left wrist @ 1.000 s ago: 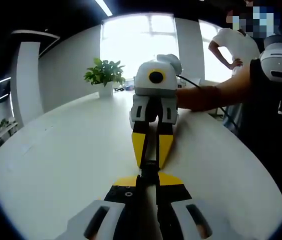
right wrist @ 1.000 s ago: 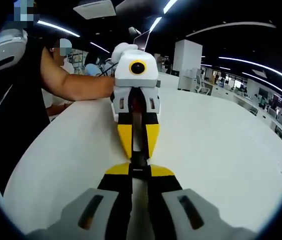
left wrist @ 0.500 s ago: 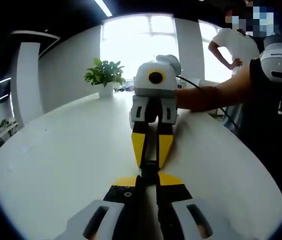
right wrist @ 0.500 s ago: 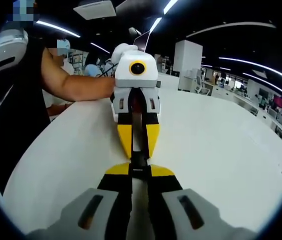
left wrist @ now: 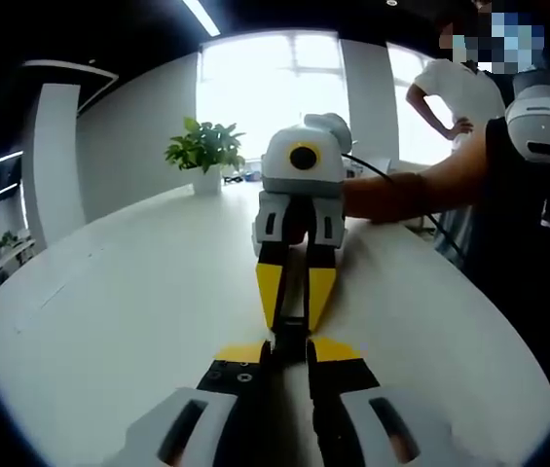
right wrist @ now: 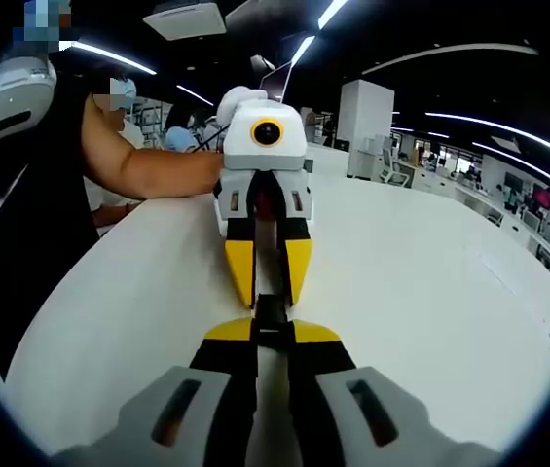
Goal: Snap the two parts of the plastic buckle together until the buckle closes and remains connected.
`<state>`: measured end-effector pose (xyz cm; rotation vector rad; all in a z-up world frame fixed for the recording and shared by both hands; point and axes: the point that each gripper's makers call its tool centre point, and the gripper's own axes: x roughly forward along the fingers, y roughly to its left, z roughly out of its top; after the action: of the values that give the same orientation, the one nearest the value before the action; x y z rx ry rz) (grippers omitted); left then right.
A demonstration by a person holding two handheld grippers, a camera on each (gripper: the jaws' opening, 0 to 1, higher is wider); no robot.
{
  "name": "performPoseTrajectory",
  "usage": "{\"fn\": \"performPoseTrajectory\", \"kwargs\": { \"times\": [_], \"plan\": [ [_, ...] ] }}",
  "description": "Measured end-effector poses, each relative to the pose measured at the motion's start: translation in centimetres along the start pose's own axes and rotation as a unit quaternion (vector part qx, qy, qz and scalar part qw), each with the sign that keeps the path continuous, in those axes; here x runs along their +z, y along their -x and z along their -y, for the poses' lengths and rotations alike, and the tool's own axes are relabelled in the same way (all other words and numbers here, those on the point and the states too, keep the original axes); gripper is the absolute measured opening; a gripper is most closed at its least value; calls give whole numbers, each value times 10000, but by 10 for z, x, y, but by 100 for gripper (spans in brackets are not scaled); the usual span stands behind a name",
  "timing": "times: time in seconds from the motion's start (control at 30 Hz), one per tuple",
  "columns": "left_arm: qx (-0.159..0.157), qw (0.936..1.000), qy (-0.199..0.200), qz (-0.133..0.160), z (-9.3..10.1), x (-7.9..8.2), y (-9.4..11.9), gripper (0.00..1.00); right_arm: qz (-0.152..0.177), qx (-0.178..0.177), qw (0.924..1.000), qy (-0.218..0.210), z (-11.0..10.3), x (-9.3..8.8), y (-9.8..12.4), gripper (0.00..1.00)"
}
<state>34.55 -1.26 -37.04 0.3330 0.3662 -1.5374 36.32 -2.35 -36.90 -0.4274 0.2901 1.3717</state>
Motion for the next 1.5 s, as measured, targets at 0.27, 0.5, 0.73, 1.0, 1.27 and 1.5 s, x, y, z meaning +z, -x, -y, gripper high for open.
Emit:
{"fn": "performPoseTrajectory", "kwargs": {
  "times": [0.27, 0.5, 0.73, 1.0, 1.27, 1.5],
  "plan": [
    [104, 9999, 25, 104, -7, 3, -2, 48, -7, -10, 10000, -12, -3, 1, 0, 10],
    [358, 9986, -82, 369, -14, 12, -5, 89, -11, -39, 10000, -23, -4, 1, 1, 10],
    [440, 9977, -42, 507, -17, 17, -4, 99, -32, -68, 10000, -42, -5, 1, 0, 10],
    [560, 9953, 325, 721, -27, 25, 1, 99, -56, -144, 9998, -94, 0, 2, 0, 10],
    [865, 9933, 214, 736, -41, 24, 5, 99, -67, -365, 9992, -115, 13, 5, 3, 10],
    [1285, 9874, 271, 881, -59, 29, 15, 99, 64, -867, 9960, -218, 37, 11, 13, 10]
  ]
}}
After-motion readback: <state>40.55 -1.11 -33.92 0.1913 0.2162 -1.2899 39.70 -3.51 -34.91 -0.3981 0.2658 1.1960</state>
